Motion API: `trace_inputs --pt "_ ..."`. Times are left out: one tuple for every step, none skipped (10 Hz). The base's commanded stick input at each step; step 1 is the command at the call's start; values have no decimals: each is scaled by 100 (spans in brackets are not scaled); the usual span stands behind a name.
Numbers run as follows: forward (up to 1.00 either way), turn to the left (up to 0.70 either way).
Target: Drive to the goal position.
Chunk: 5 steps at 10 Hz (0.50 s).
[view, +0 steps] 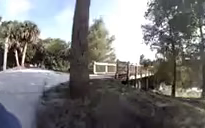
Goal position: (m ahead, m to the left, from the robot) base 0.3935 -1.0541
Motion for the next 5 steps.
trace_inputs --pt "0 -12" --pt "0 0" --pt "0 0" --pt "0 0" --pt "0 0"
